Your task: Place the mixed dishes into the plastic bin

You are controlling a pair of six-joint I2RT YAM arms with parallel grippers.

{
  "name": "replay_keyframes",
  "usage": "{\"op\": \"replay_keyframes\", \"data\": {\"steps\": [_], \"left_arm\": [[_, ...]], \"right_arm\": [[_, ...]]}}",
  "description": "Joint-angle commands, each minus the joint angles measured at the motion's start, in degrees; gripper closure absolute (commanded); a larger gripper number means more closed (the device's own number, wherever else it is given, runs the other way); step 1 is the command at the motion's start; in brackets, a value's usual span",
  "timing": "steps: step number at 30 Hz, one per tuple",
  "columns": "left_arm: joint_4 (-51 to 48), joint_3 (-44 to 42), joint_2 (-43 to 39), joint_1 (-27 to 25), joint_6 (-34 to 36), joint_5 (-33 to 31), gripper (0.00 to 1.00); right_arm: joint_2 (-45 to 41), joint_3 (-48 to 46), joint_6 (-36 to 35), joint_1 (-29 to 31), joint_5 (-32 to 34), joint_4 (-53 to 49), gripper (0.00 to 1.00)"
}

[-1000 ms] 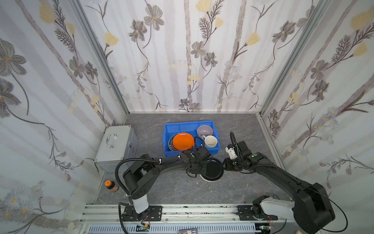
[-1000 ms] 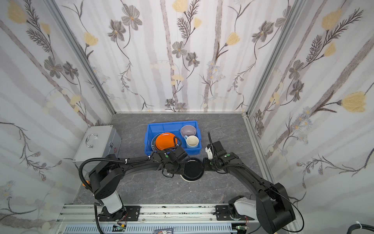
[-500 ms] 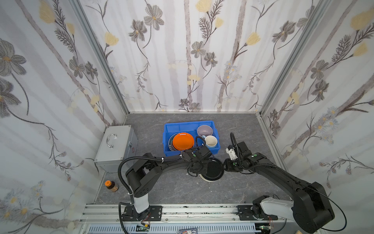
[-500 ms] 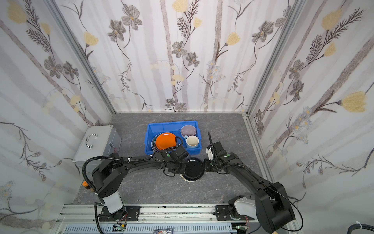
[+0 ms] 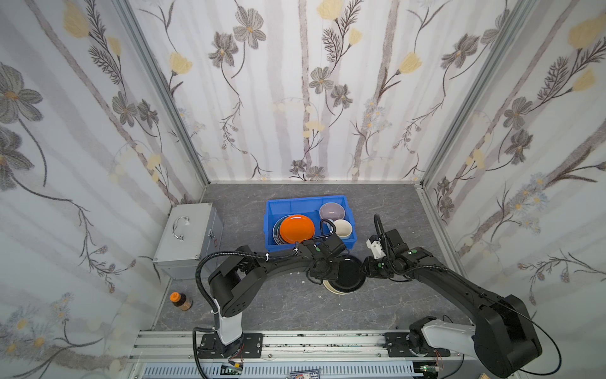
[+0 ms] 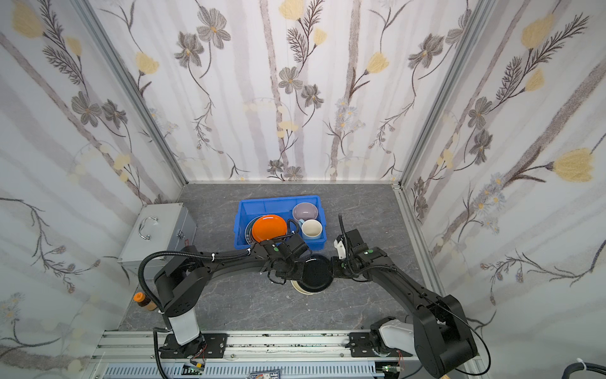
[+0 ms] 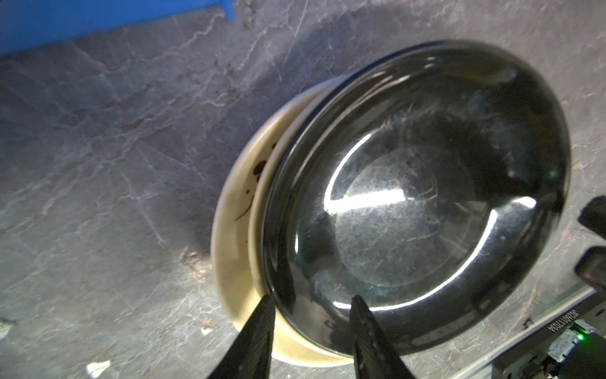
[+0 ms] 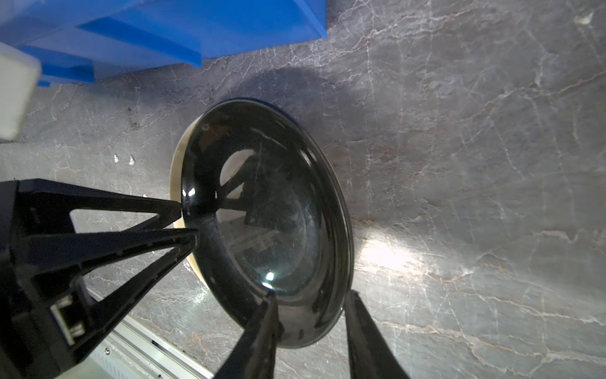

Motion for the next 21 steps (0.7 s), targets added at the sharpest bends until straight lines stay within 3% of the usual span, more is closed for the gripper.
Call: {"op": "replay_keyframes", "data": {"steps": [1,6,21], "left_arm": [[-1.5,1.1,-0.7,0.0,0.5,-0.3,0.60],[-2.4,1.8,-0.3,0.1,1.0,-0.4,0.60],[-2.7,-0.7,-3.1,0.1,0.6,-1.5,0.61]], "right_arm": [[0.3,-0.5,-1.1,-0.1,-1.4,2.7,0.68],[1.6,-0.9,-1.0,-0.3,-2.3,3.8,0.76],[0.9,-1.9,-0.5,-0.3,-2.0,4.2,0.79]]}}
